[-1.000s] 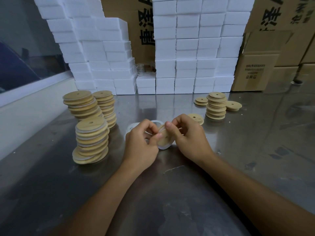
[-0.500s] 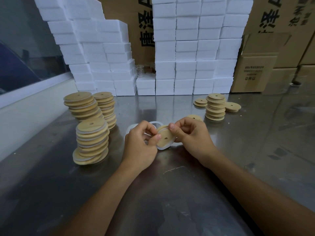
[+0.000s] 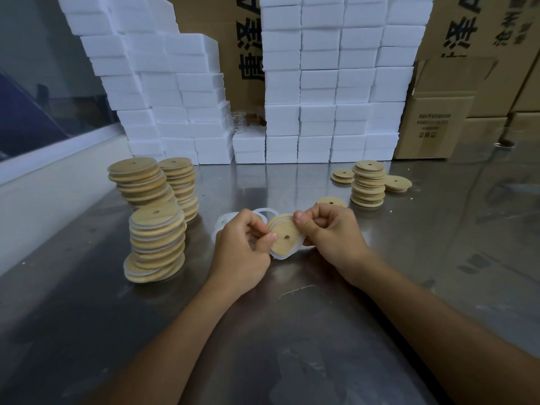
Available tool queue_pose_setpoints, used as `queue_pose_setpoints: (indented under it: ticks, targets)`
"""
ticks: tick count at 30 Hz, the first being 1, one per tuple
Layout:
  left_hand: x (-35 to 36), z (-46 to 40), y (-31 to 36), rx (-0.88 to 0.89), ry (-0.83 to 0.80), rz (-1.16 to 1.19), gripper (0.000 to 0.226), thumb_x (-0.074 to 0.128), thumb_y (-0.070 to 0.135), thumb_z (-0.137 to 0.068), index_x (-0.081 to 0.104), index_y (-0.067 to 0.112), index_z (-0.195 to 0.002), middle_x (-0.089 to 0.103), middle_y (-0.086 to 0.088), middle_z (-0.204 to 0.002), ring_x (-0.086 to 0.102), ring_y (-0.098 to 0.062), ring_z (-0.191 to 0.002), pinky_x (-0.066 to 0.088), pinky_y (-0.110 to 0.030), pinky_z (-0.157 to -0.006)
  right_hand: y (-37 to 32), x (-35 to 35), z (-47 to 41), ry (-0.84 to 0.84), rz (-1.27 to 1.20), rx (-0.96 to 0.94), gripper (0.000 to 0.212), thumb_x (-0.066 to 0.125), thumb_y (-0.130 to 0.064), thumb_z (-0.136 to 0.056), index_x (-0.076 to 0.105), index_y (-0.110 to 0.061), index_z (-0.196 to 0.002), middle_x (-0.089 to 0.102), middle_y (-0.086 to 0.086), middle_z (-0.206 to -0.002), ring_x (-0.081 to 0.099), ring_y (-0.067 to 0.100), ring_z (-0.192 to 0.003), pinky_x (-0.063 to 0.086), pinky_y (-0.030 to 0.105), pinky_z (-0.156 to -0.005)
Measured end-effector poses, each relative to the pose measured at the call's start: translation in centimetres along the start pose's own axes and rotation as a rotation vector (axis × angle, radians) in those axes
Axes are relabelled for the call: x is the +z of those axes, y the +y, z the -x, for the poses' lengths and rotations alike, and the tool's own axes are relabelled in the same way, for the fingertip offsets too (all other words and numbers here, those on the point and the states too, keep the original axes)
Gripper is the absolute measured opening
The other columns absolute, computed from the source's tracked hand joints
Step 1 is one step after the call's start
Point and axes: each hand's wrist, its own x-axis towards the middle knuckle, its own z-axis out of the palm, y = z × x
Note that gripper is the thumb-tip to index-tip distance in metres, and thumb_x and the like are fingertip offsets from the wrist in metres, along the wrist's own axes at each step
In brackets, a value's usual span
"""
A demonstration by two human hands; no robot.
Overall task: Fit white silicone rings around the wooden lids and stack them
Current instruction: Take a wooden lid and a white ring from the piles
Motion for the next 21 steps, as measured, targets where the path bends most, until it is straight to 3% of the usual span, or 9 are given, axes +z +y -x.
queue_pose_setpoints:
  ticks: [5, 9, 11, 13, 15, 17, 21]
  targets:
    - [0.07, 0.28, 0.09, 0.063, -0.034, -0.046, 0.031, 0.073, 0.011, -0.083, 0.049, 0.03, -0.082, 0.065, 0.005, -0.068, 0.064, -0.007, -0.064, 0.05, -0.02, -0.061, -0.48, 0.02, 0.4, 0.019, 0.136, -0.142, 0.019, 0.071, -0.014, -0.088, 0.063, -0.001, -0.077, 0.068, 0.004, -0.065, 0.064, 0.018, -0.063, 0.055, 0.039, -0.063]
    - [-0.06, 0.49, 0.24, 0.164, -0.131, -0.183, 0.01, 0.064, 0.027, -0.09, 0.056, 0.032, -0.092, 0.062, 0.015, -0.071, 0.058, -0.001, -0.075, 0.042, -0.009, -0.061, -0.48, 0.37, 0.69, -0.019, 0.247, -0.264, 0.014, 0.072, -0.017, -0.088, 0.066, -0.01, -0.078, 0.068, 0.002, -0.07, 0.065, 0.019, -0.068, 0.053, 0.033, -0.063]
    - [-0.12, 0.28, 0.26, 0.135, -0.149, -0.153, 0.005, 0.065, 0.025, -0.09, 0.06, 0.025, -0.088, 0.063, 0.009, -0.076, 0.06, -0.006, -0.077, 0.046, -0.015, -0.064, -0.33, 0.41, 0.56, -0.03, 0.242, -0.259, 0.016, 0.072, -0.022, -0.088, 0.066, -0.013, -0.077, 0.067, 0.001, -0.069, 0.063, 0.016, -0.065, 0.051, 0.029, -0.06]
    - [-0.11, 0.06, 0.34, 0.09, -0.149, -0.112, 0.007, 0.068, 0.021, -0.089, 0.061, 0.019, -0.085, 0.066, 0.0, -0.077, 0.063, -0.017, -0.076, 0.051, -0.033, -0.067, -0.23, 0.44, 0.39, -0.062, 0.184, -0.205, 0.02, 0.071, -0.03, -0.087, 0.064, -0.015, -0.076, 0.066, -0.004, -0.065, 0.06, 0.007, -0.061, 0.049, 0.026, -0.058]
    - [-0.09, 0.01, 0.47, 0.055, -0.136, -0.095, 0.012, 0.07, 0.018, -0.087, 0.06, 0.014, -0.082, 0.066, -0.007, -0.075, 0.063, -0.025, -0.073, 0.051, -0.042, -0.067, -0.09, 0.47, 0.23, -0.08, 0.149, -0.147, 0.028, 0.068, -0.043, -0.083, 0.061, -0.017, -0.075, 0.066, -0.006, -0.063, 0.06, 0.007, -0.06, 0.052, 0.033, -0.059]
    - [-0.13, 0.04, 0.52, 0.033, -0.116, -0.082, 0.018, 0.073, 0.016, -0.084, 0.057, 0.014, -0.077, 0.067, -0.006, -0.071, 0.063, -0.026, -0.069, 0.051, -0.042, -0.065, 0.05, 0.4, 0.15, -0.076, 0.154, -0.117, 0.035, 0.066, -0.051, -0.078, 0.061, -0.017, -0.074, 0.068, 0.0, -0.065, 0.061, 0.012, -0.062, 0.054, 0.041, -0.062]
    - [-0.21, 0.05, 0.44, 0.017, -0.102, -0.095, 0.024, 0.077, 0.016, -0.081, 0.054, 0.019, -0.073, 0.067, 0.0, -0.068, 0.063, -0.019, -0.064, 0.051, -0.031, -0.06, 0.14, 0.3, 0.05, -0.104, 0.109, -0.083, 0.034, 0.066, -0.048, -0.079, 0.062, -0.014, -0.074, 0.07, 0.002, -0.066, 0.064, 0.011, -0.061, 0.057, 0.034, -0.058]
